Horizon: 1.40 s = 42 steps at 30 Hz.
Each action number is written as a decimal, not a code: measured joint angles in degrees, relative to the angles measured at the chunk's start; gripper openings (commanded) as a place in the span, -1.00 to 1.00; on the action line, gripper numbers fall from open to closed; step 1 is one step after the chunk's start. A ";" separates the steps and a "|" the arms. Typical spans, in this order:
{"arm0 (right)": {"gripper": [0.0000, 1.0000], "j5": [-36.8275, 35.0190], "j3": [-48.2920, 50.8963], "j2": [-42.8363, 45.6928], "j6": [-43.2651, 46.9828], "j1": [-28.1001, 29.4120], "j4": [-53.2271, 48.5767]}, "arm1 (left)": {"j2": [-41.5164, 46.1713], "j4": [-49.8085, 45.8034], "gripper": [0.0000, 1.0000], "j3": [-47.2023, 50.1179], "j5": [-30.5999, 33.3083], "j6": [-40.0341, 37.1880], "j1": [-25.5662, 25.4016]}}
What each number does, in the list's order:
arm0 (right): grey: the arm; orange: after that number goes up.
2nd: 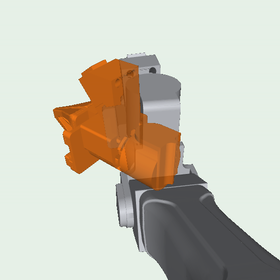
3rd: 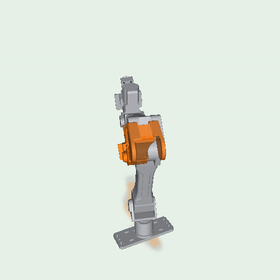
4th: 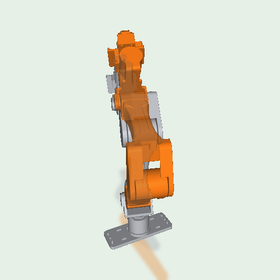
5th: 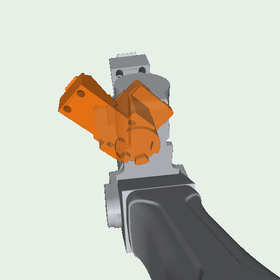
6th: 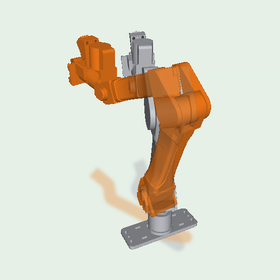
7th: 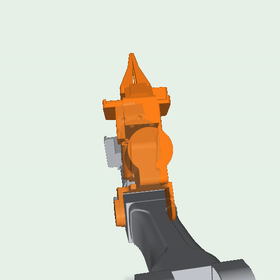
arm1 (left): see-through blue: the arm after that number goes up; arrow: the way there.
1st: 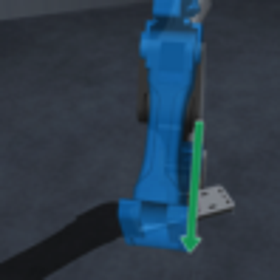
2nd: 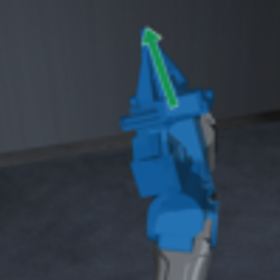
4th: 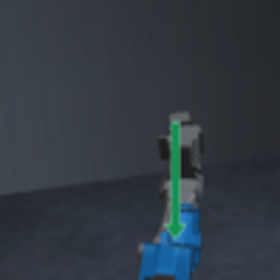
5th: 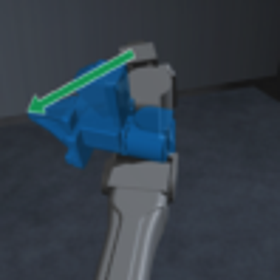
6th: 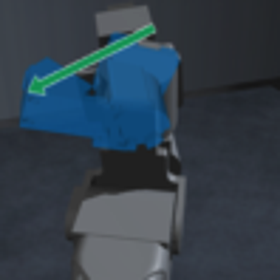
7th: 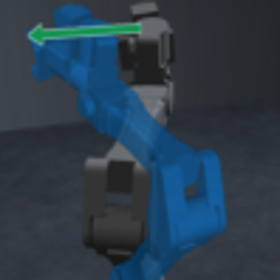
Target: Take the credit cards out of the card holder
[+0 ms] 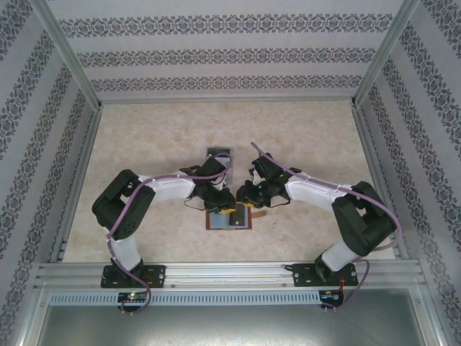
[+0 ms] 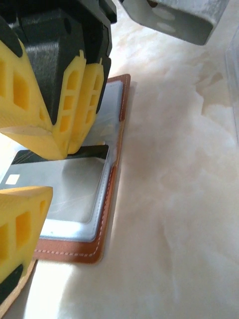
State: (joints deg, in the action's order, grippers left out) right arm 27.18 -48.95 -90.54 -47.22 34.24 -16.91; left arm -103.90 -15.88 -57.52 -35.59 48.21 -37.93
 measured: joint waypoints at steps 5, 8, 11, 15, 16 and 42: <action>-0.33 1.60 0.00 -1.75 -0.46 0.00 1.53 | 0.00 -0.70 -0.68 -0.04 0.59 -0.17 0.00; -0.32 2.08 -0.02 -2.91 -0.46 0.00 2.05 | 0.00 -1.18 -0.69 -0.04 1.05 -0.20 0.00; -0.30 2.21 -0.02 -4.15 -0.44 0.00 2.03 | 0.02 -1.42 -0.69 -0.04 1.29 -0.17 0.00; -0.30 2.21 -0.02 -4.90 -0.39 0.00 1.49 | 0.24 -1.55 -0.69 -0.04 1.38 -0.17 -0.02; -0.30 2.19 -0.02 -5.01 -0.37 0.00 1.36 | 0.35 -1.55 -0.69 -0.04 1.38 -0.17 -0.02; -0.29 2.25 -0.20 -6.56 0.92 0.00 1.27 | 2.97 -2.82 -0.49 0.72 3.69 0.70 -0.22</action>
State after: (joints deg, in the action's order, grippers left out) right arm 29.43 -49.15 -97.10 -46.30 34.24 -15.64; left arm -100.92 -18.70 -56.80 -31.90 48.90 -38.15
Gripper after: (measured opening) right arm 0.355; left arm 0.255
